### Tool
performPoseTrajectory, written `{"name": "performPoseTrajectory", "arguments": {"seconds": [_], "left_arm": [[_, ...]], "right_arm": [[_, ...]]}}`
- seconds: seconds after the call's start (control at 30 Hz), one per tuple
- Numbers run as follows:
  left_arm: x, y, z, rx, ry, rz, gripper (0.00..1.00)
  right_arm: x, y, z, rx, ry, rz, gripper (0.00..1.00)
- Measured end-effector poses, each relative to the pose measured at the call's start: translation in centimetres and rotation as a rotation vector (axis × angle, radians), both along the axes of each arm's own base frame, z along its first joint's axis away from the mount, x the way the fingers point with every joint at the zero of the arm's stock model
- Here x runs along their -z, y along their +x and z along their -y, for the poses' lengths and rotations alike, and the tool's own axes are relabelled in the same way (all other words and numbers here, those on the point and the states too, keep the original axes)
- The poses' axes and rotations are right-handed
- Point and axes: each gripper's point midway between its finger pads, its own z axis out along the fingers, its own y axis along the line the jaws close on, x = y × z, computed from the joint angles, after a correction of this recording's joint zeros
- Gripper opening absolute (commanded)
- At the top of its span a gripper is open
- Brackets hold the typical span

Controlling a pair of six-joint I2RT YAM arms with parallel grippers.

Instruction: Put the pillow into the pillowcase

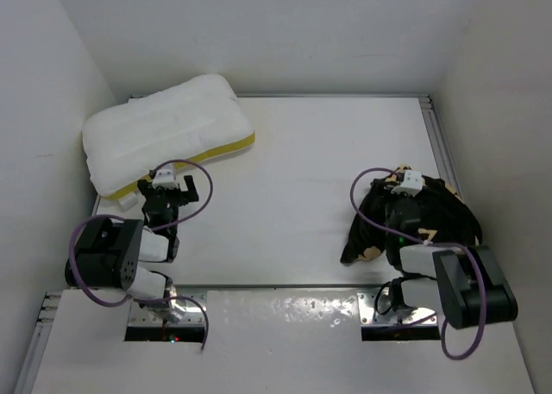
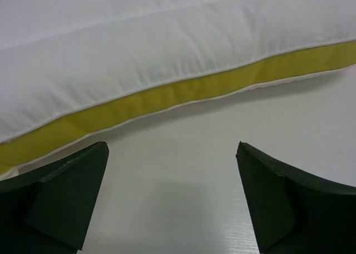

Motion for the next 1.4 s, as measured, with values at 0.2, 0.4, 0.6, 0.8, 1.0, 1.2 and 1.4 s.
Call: {"name": "performPoseTrajectory", "arguments": {"seconds": [0.2, 0.4, 0.6, 0.8, 1.0, 1.2, 1.4], "left_arm": [[-0.1, 0.1, 0.5, 0.027, 0.010, -0.002, 1.00], [-7.4, 4.4, 5.8, 0.417, 0.152, -0.029, 1.00], [-18.3, 5.4, 8.4, 0.575, 0.353, 0.066, 1.00], [-15.1, 5.9, 8.7, 0.588, 0.453, -0.154, 0.43], [-5.3, 5.6, 4.0, 0.493, 0.561, -0.520, 1.00], [0.2, 4.2, -1.7, 0.392, 0.735, -0.706, 1.00], [2.4, 4.9, -3.9, 0.364, 0.870, -0.737, 0.99]], "right_arm": [[-2.4, -0.5, -0.9, -0.052, -0.016, 0.005, 0.99], [-9.2, 3.2, -2.2, -0.123, -0.157, -0.059, 0.99], [-14.3, 5.0, -1.0, -0.023, -0.141, -0.158, 0.18], [-10.4, 3.8, 1.1, 0.073, 0.020, -0.399, 0.87], [-3.5, -1.0, 1.9, 0.205, 0.133, -0.676, 0.99], [0.1, -3.5, 1.6, 0.233, 0.182, -0.777, 0.88], [4.1, -3.7, 0.9, 0.210, 0.181, -0.909, 0.22]]}}
